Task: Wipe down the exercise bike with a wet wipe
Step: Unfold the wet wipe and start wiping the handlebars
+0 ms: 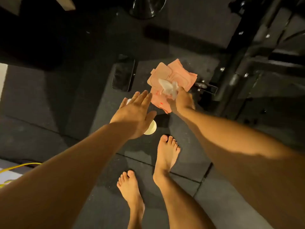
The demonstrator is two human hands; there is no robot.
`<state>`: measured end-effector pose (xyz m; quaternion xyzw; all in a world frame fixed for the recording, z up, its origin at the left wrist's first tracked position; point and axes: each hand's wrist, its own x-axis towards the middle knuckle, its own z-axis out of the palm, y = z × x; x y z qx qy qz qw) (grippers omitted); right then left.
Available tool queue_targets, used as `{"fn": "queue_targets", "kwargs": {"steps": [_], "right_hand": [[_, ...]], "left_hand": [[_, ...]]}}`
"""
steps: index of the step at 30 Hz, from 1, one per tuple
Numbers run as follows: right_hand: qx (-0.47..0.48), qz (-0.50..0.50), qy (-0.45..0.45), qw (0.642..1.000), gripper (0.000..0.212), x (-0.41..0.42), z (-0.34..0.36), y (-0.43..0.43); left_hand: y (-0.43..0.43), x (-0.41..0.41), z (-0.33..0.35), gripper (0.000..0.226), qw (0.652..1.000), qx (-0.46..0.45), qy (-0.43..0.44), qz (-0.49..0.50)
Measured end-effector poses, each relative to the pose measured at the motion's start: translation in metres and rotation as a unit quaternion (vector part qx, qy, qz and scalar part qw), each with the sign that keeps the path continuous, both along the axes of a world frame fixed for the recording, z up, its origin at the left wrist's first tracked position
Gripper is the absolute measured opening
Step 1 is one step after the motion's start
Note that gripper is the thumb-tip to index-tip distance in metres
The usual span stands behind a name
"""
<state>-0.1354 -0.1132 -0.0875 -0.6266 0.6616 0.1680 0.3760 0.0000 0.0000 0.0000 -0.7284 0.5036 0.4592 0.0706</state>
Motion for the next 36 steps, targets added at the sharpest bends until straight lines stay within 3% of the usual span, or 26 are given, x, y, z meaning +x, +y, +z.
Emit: {"fn": "queue_targets", "kwargs": {"steps": [4, 10, 13, 15, 19, 21, 24, 26, 31, 36], "right_hand": [[-0.012, 0.056, 0.002, 0.998, 0.033, -0.016, 0.015, 0.014], [-0.041, 0.188, -0.163, 0.968, 0.016, -0.007, 0.059, -0.02], [-0.035, 0.204, -0.214, 0.955, 0.022, -0.005, 0.099, -0.029], [-0.006, 0.183, -0.231, 0.956, 0.028, 0.005, 0.132, -0.041], [0.043, 0.09, -0.286, 0.953, 0.037, 0.023, 0.194, -0.046], [0.046, -0.001, -0.288, 0.956, 0.032, 0.029, 0.224, -0.045], [0.111, -0.188, -0.344, 0.913, 0.026, 0.04, 0.279, -0.03], [0.134, -0.239, -0.375, 0.885, 0.024, 0.049, 0.317, -0.011], [0.117, -0.25, -0.408, 0.87, 0.026, 0.065, 0.428, 0.041], [-0.034, -0.077, -0.373, 0.924, 0.024, 0.057, 0.542, 0.08]], "left_hand": [[-0.003, 0.0, -0.009, 0.065, 1.0, 0.014, 0.005, 0.007], [-0.032, 0.003, 0.017, 0.061, 0.997, -0.032, 0.018, 0.068], [-0.046, 0.006, 0.041, 0.062, 0.991, -0.07, 0.062, 0.1], [-0.053, 0.013, 0.057, 0.061, 0.984, -0.079, 0.096, 0.128], [-0.053, 0.025, 0.099, 0.016, 0.978, -0.103, 0.103, 0.15], [-0.043, 0.032, 0.133, 0.011, 0.966, -0.123, 0.105, 0.201], [-0.023, 0.044, 0.197, 0.011, 0.943, -0.152, 0.139, 0.261], [-0.005, 0.049, 0.24, 0.009, 0.925, -0.175, 0.159, 0.299], [0.055, 0.057, 0.361, 0.008, 0.874, -0.22, 0.182, 0.393], [0.098, 0.072, 0.477, 0.014, 0.821, -0.309, 0.165, 0.45]]}}
